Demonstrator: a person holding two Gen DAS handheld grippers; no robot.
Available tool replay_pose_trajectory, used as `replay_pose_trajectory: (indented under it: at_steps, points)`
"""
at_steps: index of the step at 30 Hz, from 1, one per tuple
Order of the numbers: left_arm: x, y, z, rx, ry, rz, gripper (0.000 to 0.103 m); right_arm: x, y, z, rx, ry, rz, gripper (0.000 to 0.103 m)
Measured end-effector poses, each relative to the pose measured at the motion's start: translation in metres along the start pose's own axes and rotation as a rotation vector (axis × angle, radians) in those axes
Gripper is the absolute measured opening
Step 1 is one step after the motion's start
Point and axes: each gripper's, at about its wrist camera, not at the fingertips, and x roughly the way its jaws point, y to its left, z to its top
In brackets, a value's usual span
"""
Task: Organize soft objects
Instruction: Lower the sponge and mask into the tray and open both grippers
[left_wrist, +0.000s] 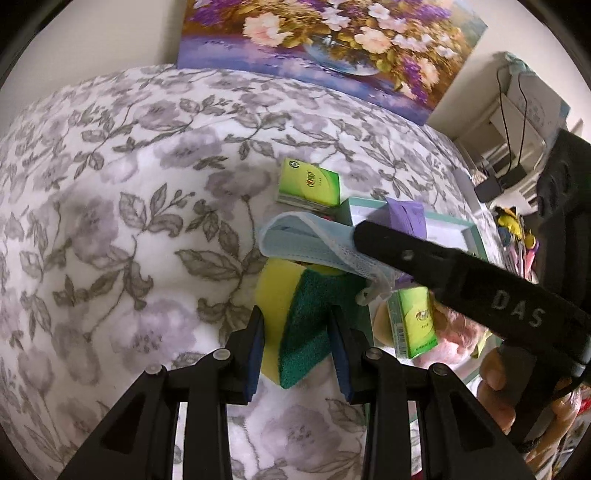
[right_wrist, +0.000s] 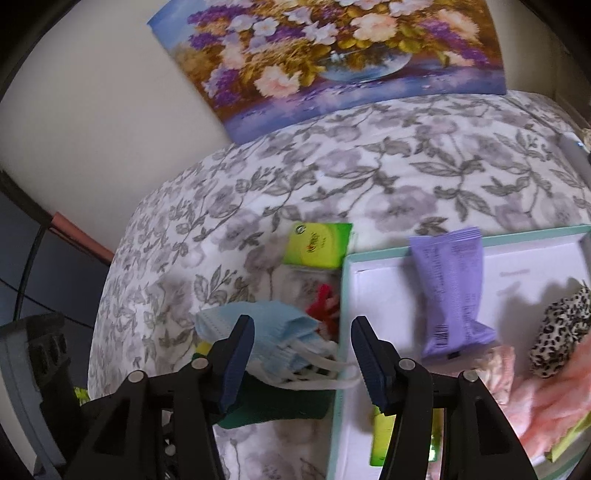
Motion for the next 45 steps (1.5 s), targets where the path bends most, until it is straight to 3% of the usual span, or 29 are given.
replay_pose_trajectory:
  at_steps: [5,13,14,25,33,39,45]
  points:
    - [0.001,-0.002,-0.001,0.015,-0.001,0.015,0.035,0.014,0.001,-0.005,0.008,0.049,0.026,0.058]
    - [0.005,0.004,0.000,-0.019,0.005,0.013,0.035,0.015,0.005,-0.007,-0.021,0.029,0.001,0.020]
    - [0.005,0.004,0.000,-0.021,0.006,0.012,0.035,0.013,0.005,-0.007,-0.023,0.019,-0.006,0.010]
    - [0.003,0.030,0.001,-0.159,-0.003,0.035,0.035,-0.009,-0.010,0.003,0.026,-0.071,-0.035,0.007]
    - [-0.021,0.063,0.002,-0.318,-0.084,0.100,0.034,-0.040,-0.037,0.012,0.102,-0.139,-0.052,0.007]
    - [-0.050,0.046,0.011,-0.327,-0.200,0.082,0.034,-0.078,-0.052,0.018,0.125,-0.225,-0.081,0.007]
    - [-0.048,-0.008,0.024,-0.248,-0.253,-0.043,0.035,-0.117,-0.080,0.023,0.158,-0.310,-0.180,0.007]
